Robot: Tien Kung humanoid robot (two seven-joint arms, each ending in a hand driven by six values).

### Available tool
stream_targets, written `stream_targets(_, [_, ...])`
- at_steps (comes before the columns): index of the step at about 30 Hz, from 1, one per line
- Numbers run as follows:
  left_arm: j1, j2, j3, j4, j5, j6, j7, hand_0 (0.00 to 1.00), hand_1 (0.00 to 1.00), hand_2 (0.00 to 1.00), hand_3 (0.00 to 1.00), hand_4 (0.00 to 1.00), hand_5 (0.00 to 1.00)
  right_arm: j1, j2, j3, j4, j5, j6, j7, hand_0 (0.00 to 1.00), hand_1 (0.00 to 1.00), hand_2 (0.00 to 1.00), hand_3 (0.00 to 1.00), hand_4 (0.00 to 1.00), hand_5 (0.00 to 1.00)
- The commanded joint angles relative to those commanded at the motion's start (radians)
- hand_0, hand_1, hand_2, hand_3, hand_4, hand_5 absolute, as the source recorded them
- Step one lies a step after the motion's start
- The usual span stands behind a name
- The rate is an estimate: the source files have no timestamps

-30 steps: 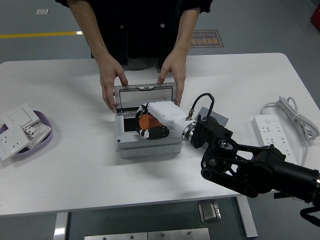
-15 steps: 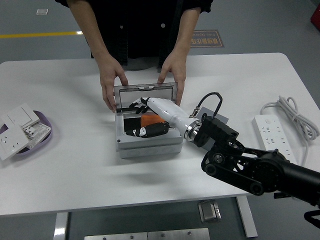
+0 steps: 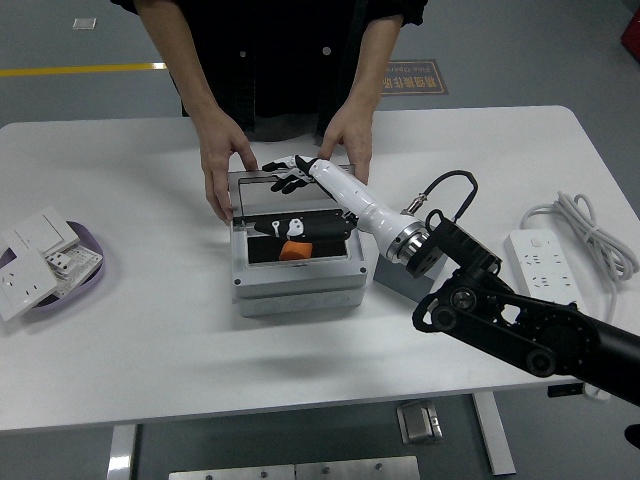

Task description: Pick up the cylinder from the cube,place it in the box,flap close box

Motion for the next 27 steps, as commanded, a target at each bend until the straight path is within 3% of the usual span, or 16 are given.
stream_targets(9, [-0.005,0.002,-0.008,0.000,0.014,0.000,0.005,0.616,0.638,0.627,0.634,0.688,0.244,0.083,-0.026,-0.009,-0.080,0.006,-0.002,0.006,0.739,0.650,0.650,0.744,0.998,0.533])
stream_targets(21, [-0.014,0.006,-0.013,-0.001,0.027,-0.001,0.008,0.616,0.640,0.627,0.634,0.688,0.245,0.177,0.004,-0.136,-0.267,0.092,-0.001,0.031,0.741,0.648,0.647,0.743,0.993,0.531])
stream_targets(27, [-0.014,0.004,-0.012,-0.002,0.027,-0.002,0.008,0.616,0.638,0.627,0.633,0.688,0.245,0.169,0.000,-0.153,-0.269,0.100,-0.008,0.037,0.742,0.648,0.641,0.739,0.984,0.531])
